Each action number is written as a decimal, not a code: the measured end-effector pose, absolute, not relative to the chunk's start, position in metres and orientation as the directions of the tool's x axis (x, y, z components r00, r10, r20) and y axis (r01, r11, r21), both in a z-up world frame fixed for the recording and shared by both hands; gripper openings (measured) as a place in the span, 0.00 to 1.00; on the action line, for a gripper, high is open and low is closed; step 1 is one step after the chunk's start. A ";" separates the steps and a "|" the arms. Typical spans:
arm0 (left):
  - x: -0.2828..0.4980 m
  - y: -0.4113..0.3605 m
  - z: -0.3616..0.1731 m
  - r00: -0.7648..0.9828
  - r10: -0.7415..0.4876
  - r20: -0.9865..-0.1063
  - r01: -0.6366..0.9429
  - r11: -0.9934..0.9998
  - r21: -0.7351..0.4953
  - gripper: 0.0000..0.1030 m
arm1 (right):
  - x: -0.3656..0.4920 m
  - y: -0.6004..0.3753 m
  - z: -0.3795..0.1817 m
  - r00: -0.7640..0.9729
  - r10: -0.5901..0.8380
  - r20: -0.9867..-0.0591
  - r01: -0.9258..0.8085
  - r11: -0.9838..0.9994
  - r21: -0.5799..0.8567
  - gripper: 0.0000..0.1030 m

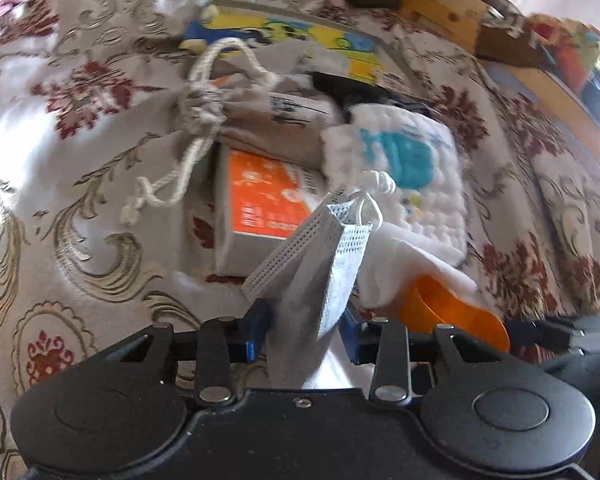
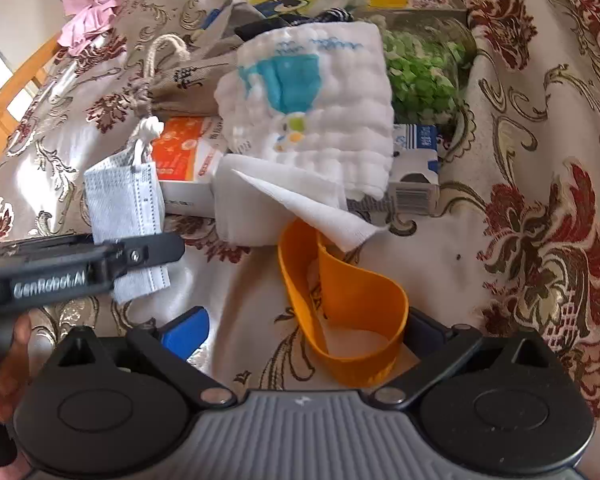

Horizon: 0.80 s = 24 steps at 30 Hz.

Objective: Organize soft objects
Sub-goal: 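Grasp the grey face mask with the left gripper while the right gripper grasps the orange cup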

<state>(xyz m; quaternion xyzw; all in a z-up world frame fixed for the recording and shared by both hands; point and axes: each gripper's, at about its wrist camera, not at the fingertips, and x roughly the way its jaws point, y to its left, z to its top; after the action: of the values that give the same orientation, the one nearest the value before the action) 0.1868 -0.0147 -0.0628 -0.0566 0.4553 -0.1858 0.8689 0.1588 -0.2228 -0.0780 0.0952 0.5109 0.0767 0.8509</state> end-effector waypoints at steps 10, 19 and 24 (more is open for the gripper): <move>0.177 -0.031 -0.065 0.482 -0.405 -0.777 0.389 0.894 -0.224 0.28 | 0.160 -0.230 -0.082 0.464 0.148 -0.873 0.014 0.985 0.175 0.60; 0.174 -0.036 -0.065 0.456 -0.433 -0.778 0.433 0.871 -0.232 0.22 | 0.157 -0.223 -0.080 0.470 0.164 -0.868 -0.037 0.985 0.166 0.39; 0.171 -0.039 -0.065 0.448 -0.447 -0.775 0.459 0.858 -0.230 0.20 | 0.156 -0.219 -0.077 0.482 0.174 -0.859 -0.068 0.984 0.162 0.34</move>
<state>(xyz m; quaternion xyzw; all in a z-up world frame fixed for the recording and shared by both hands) 0.1708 -0.0385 -0.0648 0.0065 0.4532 -0.2660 0.8507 0.1563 -0.2188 -0.0769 0.0528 0.5040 0.0706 0.8592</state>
